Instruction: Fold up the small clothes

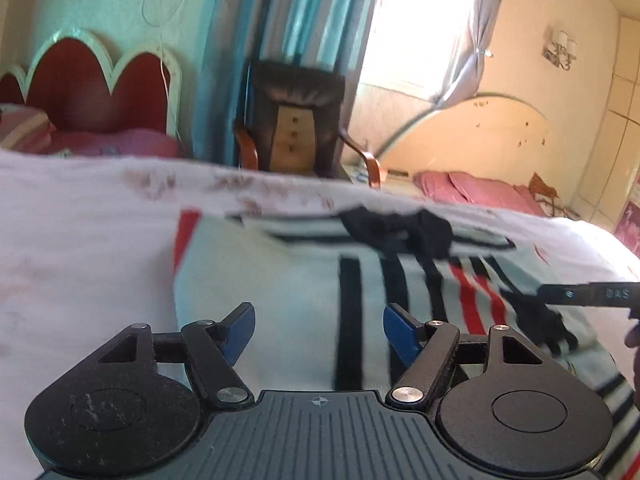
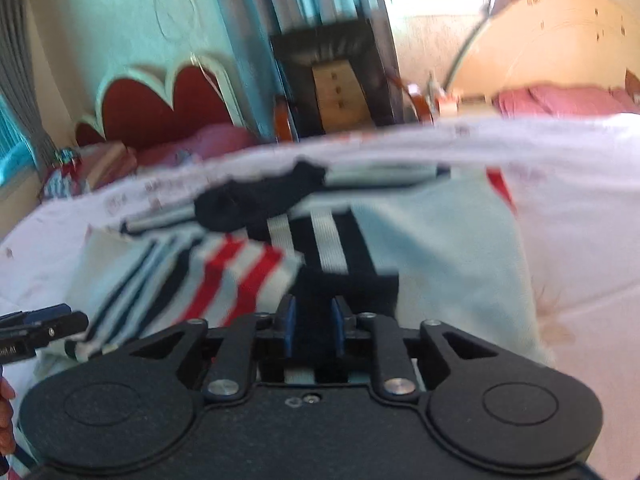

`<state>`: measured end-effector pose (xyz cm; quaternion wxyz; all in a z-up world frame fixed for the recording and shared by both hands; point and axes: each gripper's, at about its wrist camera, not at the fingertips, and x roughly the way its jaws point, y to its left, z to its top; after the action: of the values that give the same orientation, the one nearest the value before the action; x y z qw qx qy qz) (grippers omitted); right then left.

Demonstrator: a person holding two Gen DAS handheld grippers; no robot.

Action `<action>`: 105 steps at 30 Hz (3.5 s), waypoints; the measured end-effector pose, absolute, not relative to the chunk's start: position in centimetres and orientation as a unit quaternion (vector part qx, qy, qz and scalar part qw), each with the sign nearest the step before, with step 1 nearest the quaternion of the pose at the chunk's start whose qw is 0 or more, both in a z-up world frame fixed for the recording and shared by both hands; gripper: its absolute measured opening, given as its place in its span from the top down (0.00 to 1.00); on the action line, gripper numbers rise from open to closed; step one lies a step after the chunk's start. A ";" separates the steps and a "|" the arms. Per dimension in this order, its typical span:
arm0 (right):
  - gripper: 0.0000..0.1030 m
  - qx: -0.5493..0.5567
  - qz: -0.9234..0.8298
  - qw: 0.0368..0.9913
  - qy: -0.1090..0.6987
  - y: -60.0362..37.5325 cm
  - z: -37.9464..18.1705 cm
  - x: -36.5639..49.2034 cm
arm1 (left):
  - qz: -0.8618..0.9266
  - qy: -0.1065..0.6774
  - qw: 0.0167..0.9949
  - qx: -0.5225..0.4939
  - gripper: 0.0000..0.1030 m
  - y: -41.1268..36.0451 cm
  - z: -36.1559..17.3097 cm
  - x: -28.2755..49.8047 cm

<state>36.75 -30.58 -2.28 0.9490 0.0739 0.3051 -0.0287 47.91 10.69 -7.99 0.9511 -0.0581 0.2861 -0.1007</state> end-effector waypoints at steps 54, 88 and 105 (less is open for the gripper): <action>0.86 -0.002 -0.007 0.944 0.331 -27.8 -4.5 40.7 | -0.091 0.306 0.947 -0.018 0.31 11.3 -11.3 48.6; 0.73 0.140 -0.119 0.931 0.314 -36.0 -2.5 23.5 | -0.041 0.346 0.937 0.017 0.03 9.4 -10.4 33.8; 0.56 0.140 -0.048 0.936 0.320 -34.4 -0.7 10.9 | 0.012 0.358 0.934 0.018 0.03 8.5 -9.0 20.4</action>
<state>10.86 -34.39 -0.71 0.9358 0.1401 0.3200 -0.0478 20.42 8.53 -8.96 0.9335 0.0179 0.3579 0.0119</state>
